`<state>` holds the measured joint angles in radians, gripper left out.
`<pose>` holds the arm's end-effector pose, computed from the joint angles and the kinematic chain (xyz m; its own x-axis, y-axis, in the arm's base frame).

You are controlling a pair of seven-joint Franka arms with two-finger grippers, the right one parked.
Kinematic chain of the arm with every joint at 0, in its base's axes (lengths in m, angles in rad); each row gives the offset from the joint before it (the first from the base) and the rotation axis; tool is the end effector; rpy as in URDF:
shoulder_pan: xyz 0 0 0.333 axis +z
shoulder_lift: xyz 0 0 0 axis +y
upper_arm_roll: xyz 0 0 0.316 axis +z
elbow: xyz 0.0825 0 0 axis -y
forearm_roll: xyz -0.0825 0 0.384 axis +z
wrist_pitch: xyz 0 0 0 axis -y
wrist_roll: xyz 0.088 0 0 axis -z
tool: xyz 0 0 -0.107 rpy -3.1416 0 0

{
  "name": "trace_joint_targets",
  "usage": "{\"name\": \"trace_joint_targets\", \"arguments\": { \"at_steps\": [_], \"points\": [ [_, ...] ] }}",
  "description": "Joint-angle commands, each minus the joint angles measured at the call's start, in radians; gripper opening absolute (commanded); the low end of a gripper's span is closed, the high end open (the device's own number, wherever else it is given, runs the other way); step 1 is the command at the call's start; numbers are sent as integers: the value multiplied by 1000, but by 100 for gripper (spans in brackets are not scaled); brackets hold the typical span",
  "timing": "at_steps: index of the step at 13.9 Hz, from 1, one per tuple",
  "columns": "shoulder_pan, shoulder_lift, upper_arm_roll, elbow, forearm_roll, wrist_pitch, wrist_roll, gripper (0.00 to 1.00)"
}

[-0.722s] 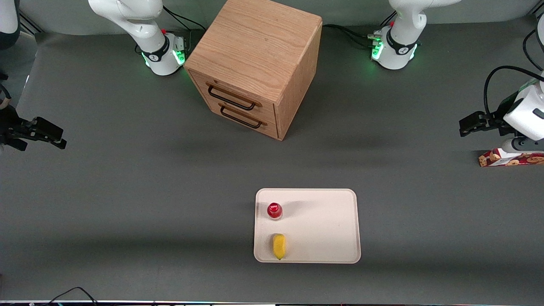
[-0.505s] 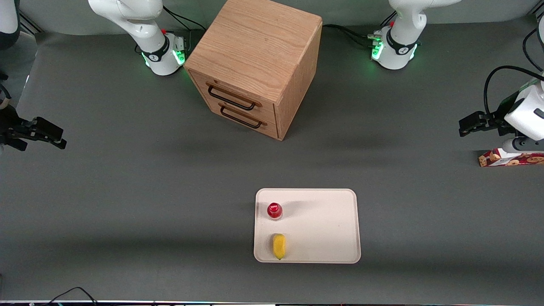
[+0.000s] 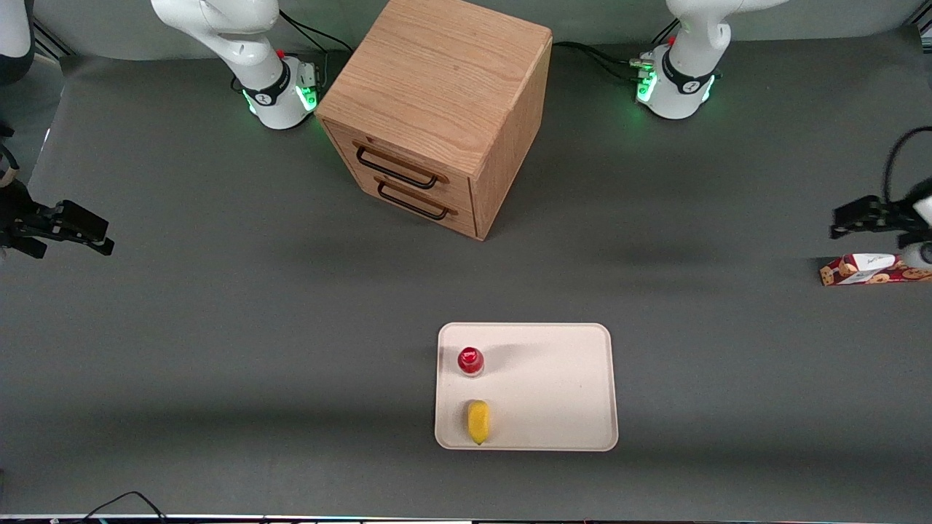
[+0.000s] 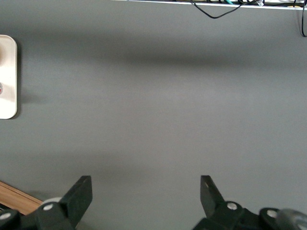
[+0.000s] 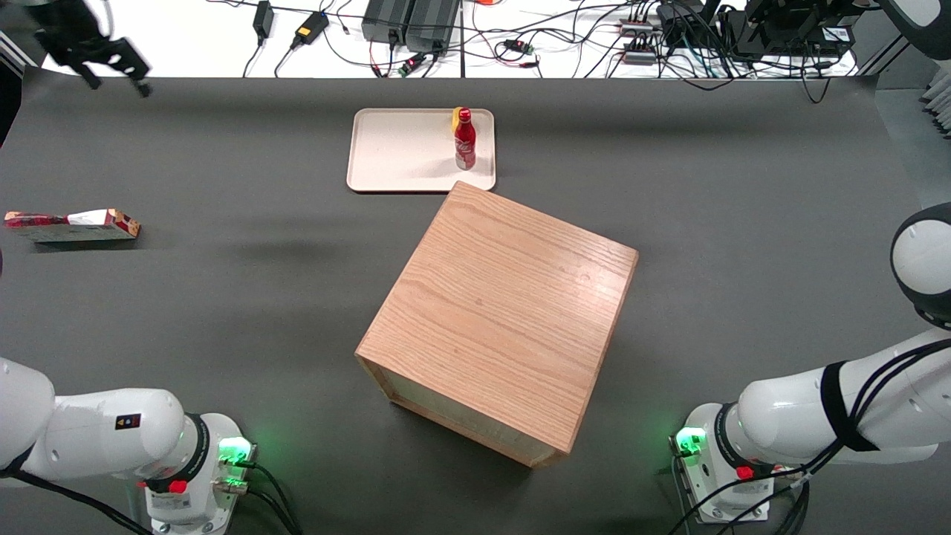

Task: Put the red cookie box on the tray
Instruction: 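Lower the open left gripper over the red cookie box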

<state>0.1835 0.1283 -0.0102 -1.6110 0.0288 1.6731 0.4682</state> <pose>0.5859 0.1057 0.5402 0.9532 -0.2938 -0.0713 -0.2941 -0.9557 0.0057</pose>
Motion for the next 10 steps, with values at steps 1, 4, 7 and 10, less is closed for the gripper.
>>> {"name": "trace_joint_targets", "arguments": {
  "at_steps": [1,4,7,10],
  "points": [
    [72,66,28,28,5,33,339,100],
    [207,157,30,29,-9,135,707,100],
    [283,229,30,28,-10,229,994,100],
    [320,295,32,28,-12,264,1179,100]
  ]
}}
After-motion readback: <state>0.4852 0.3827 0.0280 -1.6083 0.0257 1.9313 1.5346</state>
